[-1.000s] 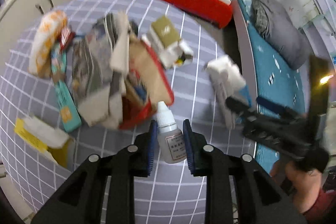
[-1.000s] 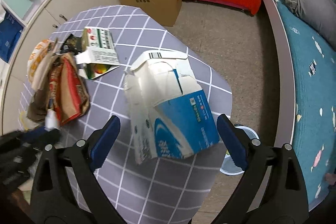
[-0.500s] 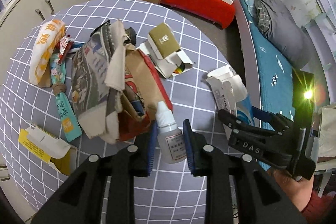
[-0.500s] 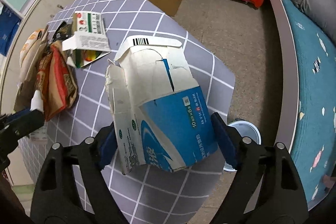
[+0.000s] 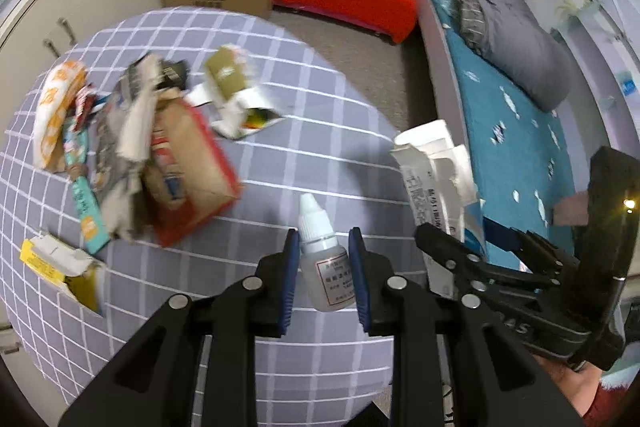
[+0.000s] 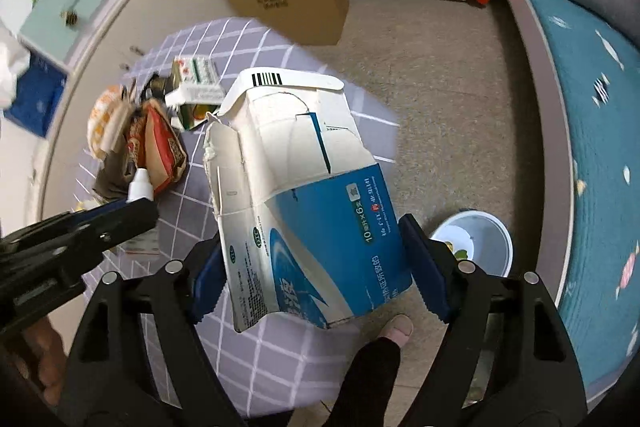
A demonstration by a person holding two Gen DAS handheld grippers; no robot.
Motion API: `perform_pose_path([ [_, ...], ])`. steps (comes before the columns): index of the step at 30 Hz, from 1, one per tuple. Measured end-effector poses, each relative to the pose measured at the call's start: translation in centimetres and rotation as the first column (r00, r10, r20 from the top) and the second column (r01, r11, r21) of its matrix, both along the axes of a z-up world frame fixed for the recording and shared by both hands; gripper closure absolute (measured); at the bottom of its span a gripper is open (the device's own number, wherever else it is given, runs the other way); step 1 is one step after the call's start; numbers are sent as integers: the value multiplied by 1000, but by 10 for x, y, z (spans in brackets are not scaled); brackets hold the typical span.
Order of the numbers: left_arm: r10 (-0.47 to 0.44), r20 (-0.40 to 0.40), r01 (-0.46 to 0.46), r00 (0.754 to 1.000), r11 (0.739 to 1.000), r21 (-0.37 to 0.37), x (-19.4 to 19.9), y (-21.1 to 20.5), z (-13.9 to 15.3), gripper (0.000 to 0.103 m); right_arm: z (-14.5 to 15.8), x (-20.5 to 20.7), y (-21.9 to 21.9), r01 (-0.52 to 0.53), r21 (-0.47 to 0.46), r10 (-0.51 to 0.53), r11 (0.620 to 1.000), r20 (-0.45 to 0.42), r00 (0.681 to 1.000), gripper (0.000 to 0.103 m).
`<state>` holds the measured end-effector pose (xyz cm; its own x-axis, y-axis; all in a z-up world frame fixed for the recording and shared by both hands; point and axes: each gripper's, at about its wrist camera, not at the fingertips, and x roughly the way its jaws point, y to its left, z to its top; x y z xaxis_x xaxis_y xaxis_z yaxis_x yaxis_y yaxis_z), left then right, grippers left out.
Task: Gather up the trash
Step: 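Carry both to the blue basin, releasing the bottle then the carton into it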
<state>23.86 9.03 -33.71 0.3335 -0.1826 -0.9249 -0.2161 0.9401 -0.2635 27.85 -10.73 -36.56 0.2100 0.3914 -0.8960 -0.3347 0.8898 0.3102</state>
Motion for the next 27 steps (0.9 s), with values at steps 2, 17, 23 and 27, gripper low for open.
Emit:
perform_pose_path([
  [2, -38, 7, 38, 999, 999, 1, 2, -21, 5, 79, 10, -4, -26, 47, 10, -47, 999, 10, 999, 25],
  [17, -377, 57, 379, 924, 925, -13, 10, -211, 26, 78, 50, -52, -225, 379, 16, -379, 925, 79, 922, 25],
  [23, -445, 68, 447, 893, 894, -14, 14, -262, 30, 68, 58, -67, -272, 462, 22, -462, 886, 100, 881, 24],
  [27, -445, 70, 446, 893, 895, -1, 16, -278, 32, 43, 58, -72, -289, 486, 29, -486, 874, 101, 868, 24],
])
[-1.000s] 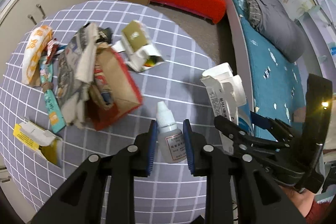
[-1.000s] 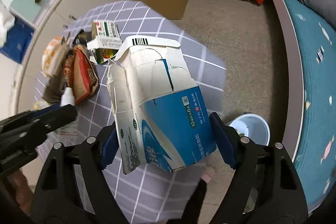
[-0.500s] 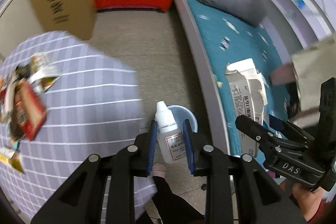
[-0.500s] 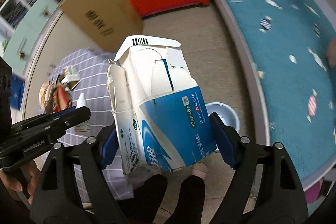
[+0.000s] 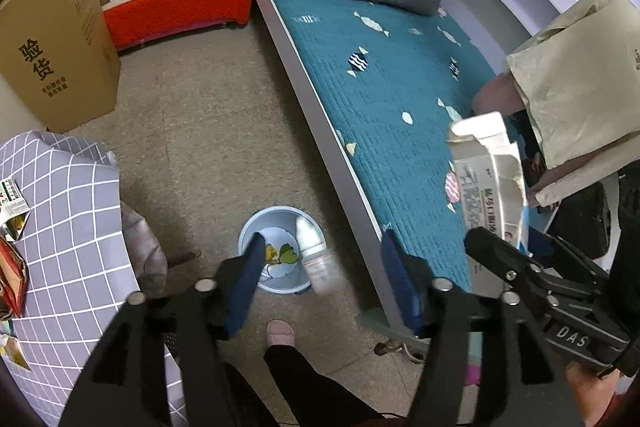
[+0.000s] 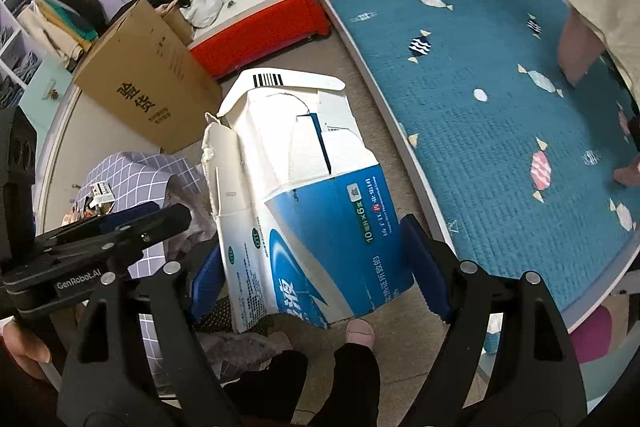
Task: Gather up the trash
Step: 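Carry both to the blue basin, releasing the bottle then the carton into it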
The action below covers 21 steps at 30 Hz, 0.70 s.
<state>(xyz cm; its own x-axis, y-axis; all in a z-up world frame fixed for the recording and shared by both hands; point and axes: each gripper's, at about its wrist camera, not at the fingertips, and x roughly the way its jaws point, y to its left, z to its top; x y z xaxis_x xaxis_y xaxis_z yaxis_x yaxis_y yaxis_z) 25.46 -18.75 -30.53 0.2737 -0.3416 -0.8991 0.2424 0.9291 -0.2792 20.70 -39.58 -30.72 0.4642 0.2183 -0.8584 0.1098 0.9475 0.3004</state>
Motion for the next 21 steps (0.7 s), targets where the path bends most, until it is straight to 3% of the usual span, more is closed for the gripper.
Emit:
perform_pose_path([
  [21, 126, 68, -130, 990, 990, 60, -8, 38, 24, 36, 0, 10, 22, -83, 30, 82, 996, 20, 996, 21],
])
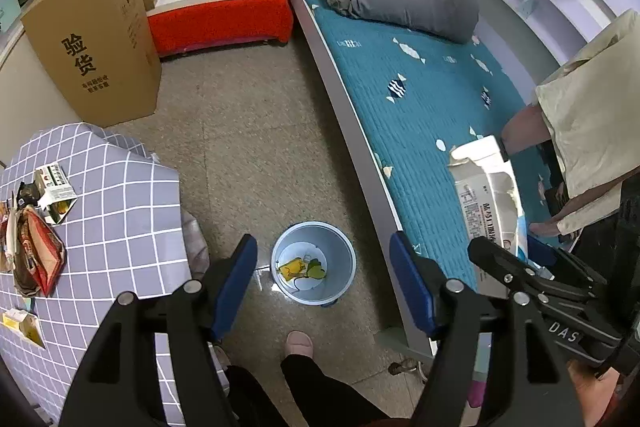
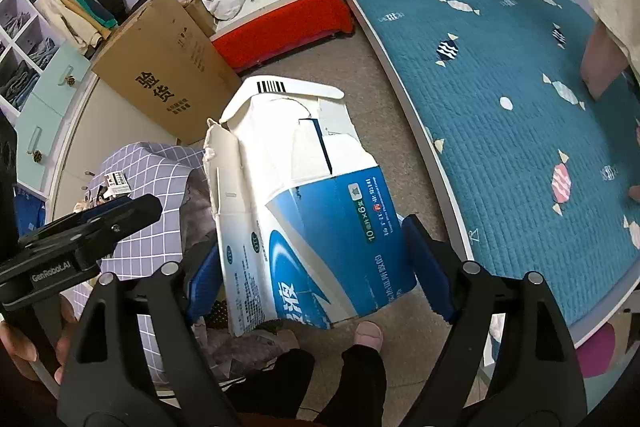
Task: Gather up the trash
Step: 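Carry both to the blue basin, releasing the bottle then the carton into it, then move both open grippers back over the checked table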
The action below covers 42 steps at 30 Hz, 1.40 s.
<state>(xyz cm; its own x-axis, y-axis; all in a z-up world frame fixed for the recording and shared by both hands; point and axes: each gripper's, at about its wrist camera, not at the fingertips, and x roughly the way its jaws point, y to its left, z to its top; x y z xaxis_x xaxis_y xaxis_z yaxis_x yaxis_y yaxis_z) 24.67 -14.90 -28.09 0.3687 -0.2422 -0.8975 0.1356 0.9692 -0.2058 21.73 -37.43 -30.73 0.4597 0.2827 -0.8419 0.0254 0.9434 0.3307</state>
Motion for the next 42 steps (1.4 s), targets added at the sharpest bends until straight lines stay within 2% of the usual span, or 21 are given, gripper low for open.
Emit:
perform_pose_path([
  [5, 6, 26, -7, 1000, 1000, 11, -7, 4, 7, 35, 2, 2, 5, -6, -12, 6, 1000, 22, 1000, 19],
  [9, 12, 48, -13, 999, 1000, 17, -14, 8, 12, 35, -4, 6, 7, 5, -54, -3, 999, 27, 1000, 11],
  [14, 23, 81, -25, 996, 999, 28, -23, 13, 20, 34, -4, 3, 9, 9, -67, -8, 998, 24, 1000, 11],
  [22, 70, 149, -74, 986, 997, 21, -36, 30, 40, 34, 30, -11, 36, -52, -65, 59, 996, 110, 992, 11],
  [29, 147, 206, -155, 968, 988, 24, -53, 62, 64, 34, 67, -17, 79, -152, -60, 161, 987, 193, 968, 10],
  [36, 277, 225, -288, 934, 957, 18, -77, 125, 81, 34, 81, -13, 146, -285, -52, 290, 957, 208, 934, 10],
  [42, 411, 188, -420, 892, 907, 10, -99, 196, 76, 33, 79, -11, 214, -389, -49, 391, 920, 192, 900, 10],
])
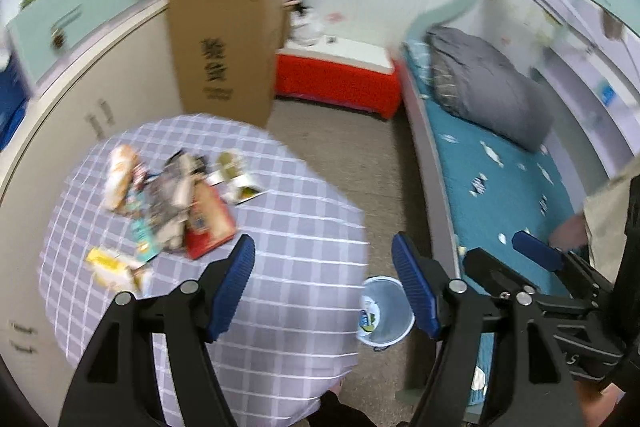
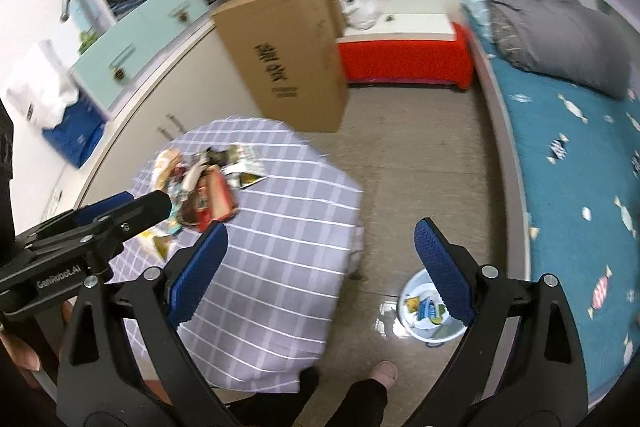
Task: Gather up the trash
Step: 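Move both open grippers back over the checked table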
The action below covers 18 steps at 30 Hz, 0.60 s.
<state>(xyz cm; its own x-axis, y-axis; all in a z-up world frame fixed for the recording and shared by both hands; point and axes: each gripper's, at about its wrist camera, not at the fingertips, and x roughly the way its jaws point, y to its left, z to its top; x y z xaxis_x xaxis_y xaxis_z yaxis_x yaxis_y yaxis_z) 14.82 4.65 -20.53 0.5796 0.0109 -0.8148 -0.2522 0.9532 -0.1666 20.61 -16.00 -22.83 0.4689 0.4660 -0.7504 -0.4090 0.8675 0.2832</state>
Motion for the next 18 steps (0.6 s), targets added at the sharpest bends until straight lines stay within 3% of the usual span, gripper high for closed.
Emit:
perform_pose_path([
  [6, 160, -67, -163, 985, 986, -34, -20, 83, -19, 33, -12, -3, 75, -96, -10, 96, 995, -30, 995, 10],
  [13, 339, -187, -360, 922, 929, -90, -51, 179, -62, 29, -38, -5, 148, -155, -22, 152, 988, -96, 984, 10],
  [15, 355, -217, -381, 910, 920, -92, -56, 197, -75, 29, -46, -4, 165, -161, -25, 158, 987, -114, 981, 10],
  [18, 304, -283, -342, 910, 935, -92, -56, 218, -97, 28, -59, -3, 187, -159, -26, 153, 987, -146, 977, 10],
])
